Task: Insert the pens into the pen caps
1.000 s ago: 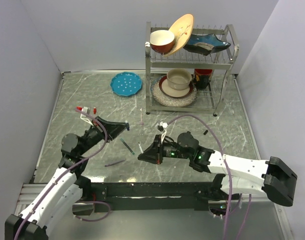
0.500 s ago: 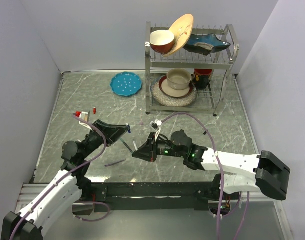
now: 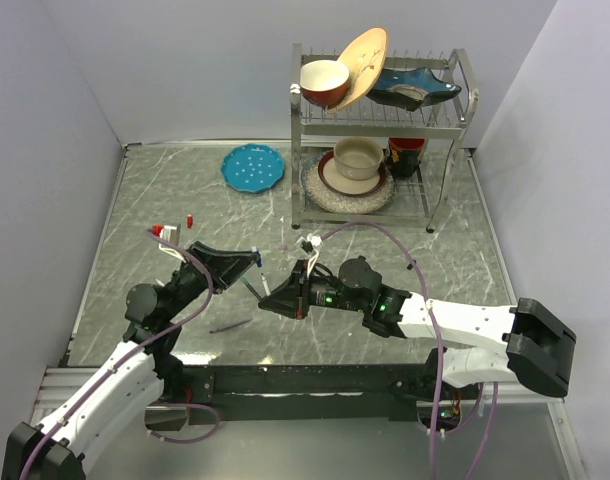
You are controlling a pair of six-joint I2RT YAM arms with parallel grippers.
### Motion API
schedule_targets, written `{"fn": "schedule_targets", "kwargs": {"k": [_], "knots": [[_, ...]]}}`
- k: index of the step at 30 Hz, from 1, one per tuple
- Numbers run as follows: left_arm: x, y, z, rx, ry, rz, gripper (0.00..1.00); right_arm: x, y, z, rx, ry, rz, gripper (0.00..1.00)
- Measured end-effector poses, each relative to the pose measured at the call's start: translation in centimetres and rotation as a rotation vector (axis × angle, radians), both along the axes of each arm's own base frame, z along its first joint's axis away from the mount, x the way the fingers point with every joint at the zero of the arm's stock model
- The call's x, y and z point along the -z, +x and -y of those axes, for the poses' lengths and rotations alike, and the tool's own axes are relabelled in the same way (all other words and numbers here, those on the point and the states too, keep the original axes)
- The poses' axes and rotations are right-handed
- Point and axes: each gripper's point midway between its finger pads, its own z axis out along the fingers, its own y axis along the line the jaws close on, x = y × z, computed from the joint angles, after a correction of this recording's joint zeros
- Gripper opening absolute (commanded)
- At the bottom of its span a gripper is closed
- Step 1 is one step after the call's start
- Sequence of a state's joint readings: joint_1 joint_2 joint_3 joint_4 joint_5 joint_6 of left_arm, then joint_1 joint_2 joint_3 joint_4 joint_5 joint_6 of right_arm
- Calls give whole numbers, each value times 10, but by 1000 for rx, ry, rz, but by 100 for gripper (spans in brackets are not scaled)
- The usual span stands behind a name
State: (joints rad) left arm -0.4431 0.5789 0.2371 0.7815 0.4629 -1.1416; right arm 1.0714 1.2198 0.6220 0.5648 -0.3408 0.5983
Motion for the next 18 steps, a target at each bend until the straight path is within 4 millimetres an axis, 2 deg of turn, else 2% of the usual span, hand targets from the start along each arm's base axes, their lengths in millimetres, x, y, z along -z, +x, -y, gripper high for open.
{"fn": "schedule_targets", "kwargs": {"k": [18], "knots": [[9, 0, 0, -3, -1, -25, 1, -2, 2, 0, 12, 6, -7, 0]]}}
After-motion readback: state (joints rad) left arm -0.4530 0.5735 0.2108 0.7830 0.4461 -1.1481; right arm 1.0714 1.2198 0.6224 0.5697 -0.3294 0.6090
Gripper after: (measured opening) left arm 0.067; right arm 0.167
